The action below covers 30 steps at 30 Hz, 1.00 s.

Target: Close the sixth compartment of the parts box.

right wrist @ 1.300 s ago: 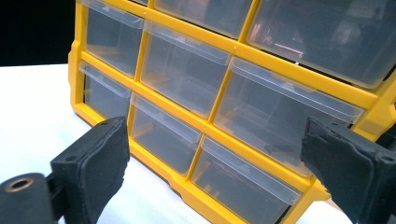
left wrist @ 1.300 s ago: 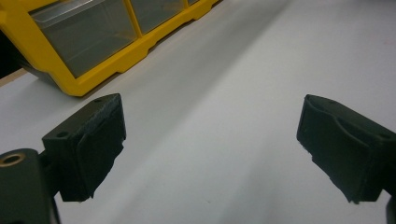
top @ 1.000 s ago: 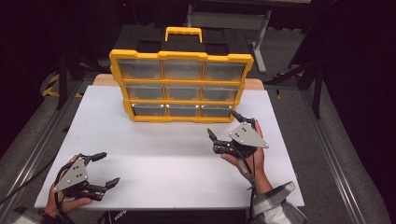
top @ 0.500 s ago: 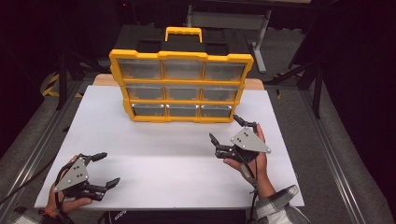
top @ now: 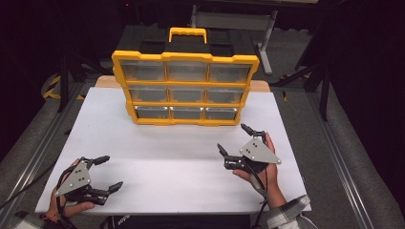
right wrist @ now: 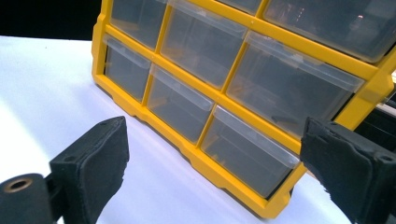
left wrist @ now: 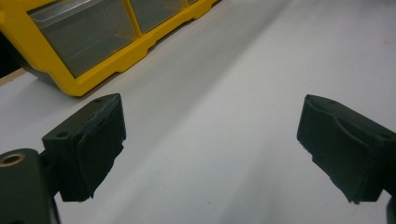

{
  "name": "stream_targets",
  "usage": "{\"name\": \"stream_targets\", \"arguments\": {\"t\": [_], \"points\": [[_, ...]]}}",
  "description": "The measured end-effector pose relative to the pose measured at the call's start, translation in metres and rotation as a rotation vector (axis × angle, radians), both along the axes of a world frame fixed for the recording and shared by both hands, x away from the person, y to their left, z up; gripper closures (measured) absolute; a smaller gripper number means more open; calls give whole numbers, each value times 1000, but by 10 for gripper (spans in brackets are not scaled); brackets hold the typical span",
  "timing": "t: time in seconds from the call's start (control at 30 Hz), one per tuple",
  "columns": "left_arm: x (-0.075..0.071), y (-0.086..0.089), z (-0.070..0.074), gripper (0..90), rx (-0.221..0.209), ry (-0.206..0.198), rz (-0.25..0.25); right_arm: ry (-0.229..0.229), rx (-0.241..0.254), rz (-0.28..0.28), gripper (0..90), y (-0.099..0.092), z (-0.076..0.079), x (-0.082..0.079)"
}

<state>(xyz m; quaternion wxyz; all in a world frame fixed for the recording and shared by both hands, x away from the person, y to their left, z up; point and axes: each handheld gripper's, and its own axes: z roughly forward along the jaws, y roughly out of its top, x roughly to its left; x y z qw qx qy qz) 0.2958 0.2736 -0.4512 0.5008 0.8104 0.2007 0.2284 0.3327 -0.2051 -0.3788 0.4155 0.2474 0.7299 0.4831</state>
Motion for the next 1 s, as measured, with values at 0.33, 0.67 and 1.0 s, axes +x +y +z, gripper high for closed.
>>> {"name": "stream_targets", "arguments": {"t": [0.33, 0.67, 1.0], "points": [[-1, 0, 1, 91, -1, -10, 2, 25, -21, 10, 89, -6, -11, -5], [0, -2, 0, 90, 3, -6, -2, 43, -32, 24, 88, -11, -24, -11], [0, -1, 0, 89, -3, -7, -5, 60, -33, 20, 89, -19, -37, -14]]}}
